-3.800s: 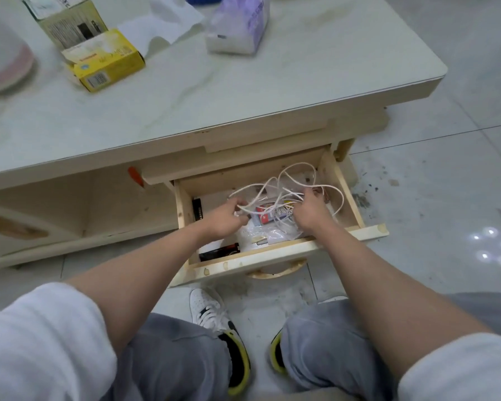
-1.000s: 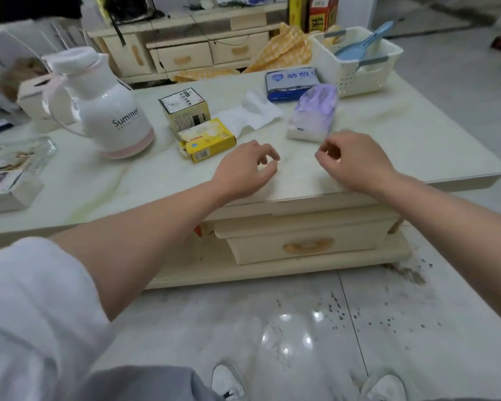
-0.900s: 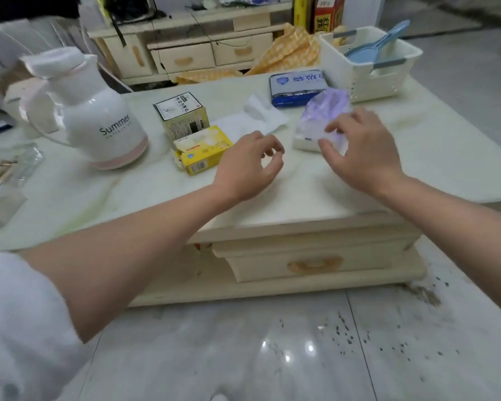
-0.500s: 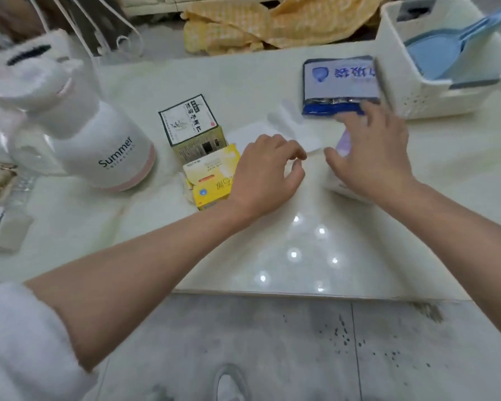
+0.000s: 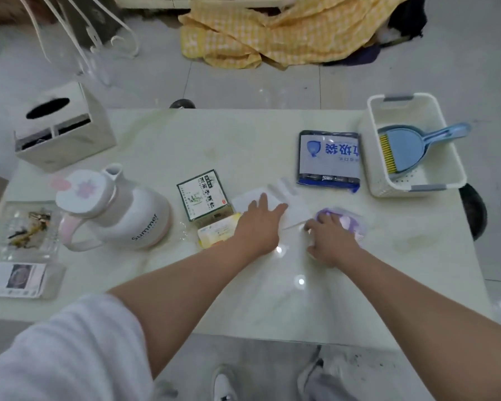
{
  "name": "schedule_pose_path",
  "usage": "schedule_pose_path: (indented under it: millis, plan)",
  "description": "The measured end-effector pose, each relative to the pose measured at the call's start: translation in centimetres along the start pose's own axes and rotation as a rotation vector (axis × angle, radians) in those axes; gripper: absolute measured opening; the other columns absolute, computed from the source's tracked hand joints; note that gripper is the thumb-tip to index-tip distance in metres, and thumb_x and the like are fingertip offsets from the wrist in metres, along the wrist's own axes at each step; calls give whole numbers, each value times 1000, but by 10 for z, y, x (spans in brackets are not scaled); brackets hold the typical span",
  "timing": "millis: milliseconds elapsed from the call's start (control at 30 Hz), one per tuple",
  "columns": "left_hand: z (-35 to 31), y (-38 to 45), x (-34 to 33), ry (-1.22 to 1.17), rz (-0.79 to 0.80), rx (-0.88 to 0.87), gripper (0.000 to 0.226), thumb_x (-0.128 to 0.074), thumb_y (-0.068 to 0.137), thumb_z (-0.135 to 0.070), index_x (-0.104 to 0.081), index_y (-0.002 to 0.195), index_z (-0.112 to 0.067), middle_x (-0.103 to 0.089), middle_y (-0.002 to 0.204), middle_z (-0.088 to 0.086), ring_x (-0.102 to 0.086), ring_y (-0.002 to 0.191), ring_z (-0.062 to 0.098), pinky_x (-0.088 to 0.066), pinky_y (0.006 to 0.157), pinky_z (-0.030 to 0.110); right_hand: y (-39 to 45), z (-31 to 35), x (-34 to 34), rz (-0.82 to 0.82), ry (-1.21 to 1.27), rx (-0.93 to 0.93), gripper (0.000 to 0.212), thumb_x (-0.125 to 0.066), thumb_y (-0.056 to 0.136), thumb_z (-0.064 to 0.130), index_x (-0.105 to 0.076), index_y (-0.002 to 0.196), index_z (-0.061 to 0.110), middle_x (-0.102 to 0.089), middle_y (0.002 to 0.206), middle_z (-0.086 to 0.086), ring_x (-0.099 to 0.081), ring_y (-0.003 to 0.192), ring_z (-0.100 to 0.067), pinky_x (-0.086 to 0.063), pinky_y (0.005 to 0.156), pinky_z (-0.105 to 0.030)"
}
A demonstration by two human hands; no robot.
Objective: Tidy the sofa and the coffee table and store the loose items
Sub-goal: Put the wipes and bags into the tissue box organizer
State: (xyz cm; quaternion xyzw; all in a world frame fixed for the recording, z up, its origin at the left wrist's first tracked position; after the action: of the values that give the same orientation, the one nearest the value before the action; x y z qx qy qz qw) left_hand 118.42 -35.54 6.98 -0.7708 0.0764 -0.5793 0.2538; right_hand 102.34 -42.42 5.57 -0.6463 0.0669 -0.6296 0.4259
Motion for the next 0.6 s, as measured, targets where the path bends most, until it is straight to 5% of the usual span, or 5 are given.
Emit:
schedule_pose_path:
  millis: [67,200,300,400,600]
  plan:
    - [2,19,-6,56,44,54,80,-58,87,-12,-18,153,-33,-17,156,20,-39,128,40,-44,92,41,2,6,-2,-35,-49,-22,51,-61,87,23,-43,136,25,-32,146,-9,-23,141,-28,-43,98,-57]
    - [10,33,-6,56,-69,28,45,-48,89,-8,-49,132,-23,-49,117,11,-56,96,32,-43,73,37,1,-6,0,-69,50,13,56,-65,84,38,-45,134,23,-34,144,-5,-31,137,-26,-44,96,-48]
    - [9,34,3,-155,-129,92,32,-46,89,-9,-63,114,-20,-59,111,7,-60,94,28,-46,78,35,-13,-28,17,-353,132,16,31,-59,88,43,-60,113,24,-57,120,1,-55,110,-25,-41,82,-38]
    - [-14,31,22,-378,-241,156,24,-50,84,-11,-58,105,-22,-62,98,3,-59,86,24,-46,71,34,-25,-62,35,-609,314,-66,12,-59,89,28,-62,93,16,-60,95,-7,-57,88,-30,-44,67,-37]
    - [-84,35,42,-511,-227,42,20,-53,83,-13,-58,98,-24,-53,87,-1,-54,75,18,-34,64,28,-23,-104,47,-319,592,-181,17,-56,93,35,-58,81,23,-62,81,0,-59,78,-23,-46,64,-33]
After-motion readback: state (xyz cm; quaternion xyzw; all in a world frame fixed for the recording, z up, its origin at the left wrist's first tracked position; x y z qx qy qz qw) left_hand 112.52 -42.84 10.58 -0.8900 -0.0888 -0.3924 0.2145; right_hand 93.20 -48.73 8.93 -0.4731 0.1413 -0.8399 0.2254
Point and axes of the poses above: each hand's wrist, its own y-axis towards the middle knuckle, its own x-axis out of the back of the hand, z = x × y, the point moved 2 cm from there along y, towards the middle knuckle
